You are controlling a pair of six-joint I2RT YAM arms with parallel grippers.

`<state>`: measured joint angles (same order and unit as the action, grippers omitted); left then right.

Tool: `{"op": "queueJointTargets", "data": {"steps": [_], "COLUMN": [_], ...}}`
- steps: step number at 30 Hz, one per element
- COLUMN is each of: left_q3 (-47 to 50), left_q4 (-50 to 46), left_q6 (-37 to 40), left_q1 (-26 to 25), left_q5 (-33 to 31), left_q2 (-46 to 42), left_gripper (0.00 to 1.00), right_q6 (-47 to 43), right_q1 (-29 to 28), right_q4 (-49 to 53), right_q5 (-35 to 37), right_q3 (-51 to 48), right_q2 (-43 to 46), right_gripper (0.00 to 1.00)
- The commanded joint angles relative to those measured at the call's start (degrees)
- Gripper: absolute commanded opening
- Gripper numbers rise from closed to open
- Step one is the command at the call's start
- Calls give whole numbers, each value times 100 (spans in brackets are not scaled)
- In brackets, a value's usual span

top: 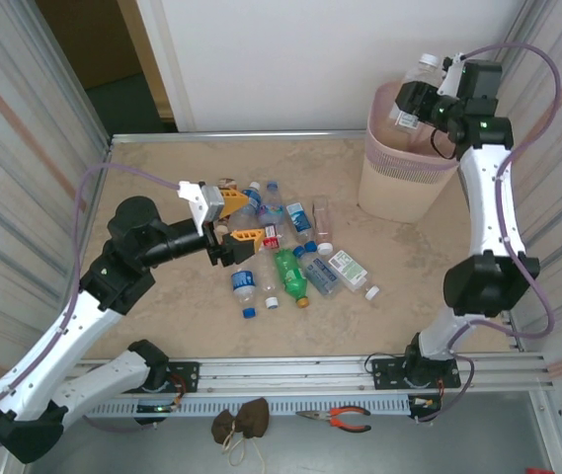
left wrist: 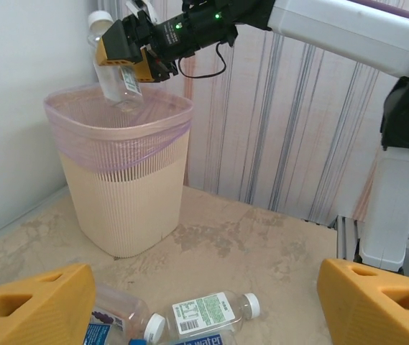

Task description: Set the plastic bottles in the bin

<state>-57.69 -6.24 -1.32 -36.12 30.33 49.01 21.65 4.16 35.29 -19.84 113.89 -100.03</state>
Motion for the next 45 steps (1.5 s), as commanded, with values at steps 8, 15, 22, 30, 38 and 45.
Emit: {"op": "queueJointTargets", "data": {"steps": [8, 15, 22, 30, 38, 45], "left_q3": [123, 192, 292, 303, 326, 350], "left_q4": [-258, -368, -378, -491, -556, -696], "left_q6": [42, 36, 38, 58, 45, 61], "left_q1": [-13, -7, 16, 79, 148, 239], "left_q5": [-406, -481, -554, -550, -542, -629], "left_q2": [-190, -284, -367, -384, -434, -620], "left_gripper": [81, 81, 82, 82, 82, 81], "right_q6": [-71, -391, -768, -1012, -1042, -1015], "right_q1": [74, -17, -205, -311, -341, -404], "right_q4": [1331, 1933, 2533, 3239, 3587, 3757], "right_q5": [-774, -1004, -806, -193, 583, 868], "right_q3": [891, 1349, 1856, 2282, 2489, 2734], "right_q2": [-1290, -1995, -2629, -3292, -3751, -4081], "right_gripper": [52, 54, 56, 60, 68, 78]}}
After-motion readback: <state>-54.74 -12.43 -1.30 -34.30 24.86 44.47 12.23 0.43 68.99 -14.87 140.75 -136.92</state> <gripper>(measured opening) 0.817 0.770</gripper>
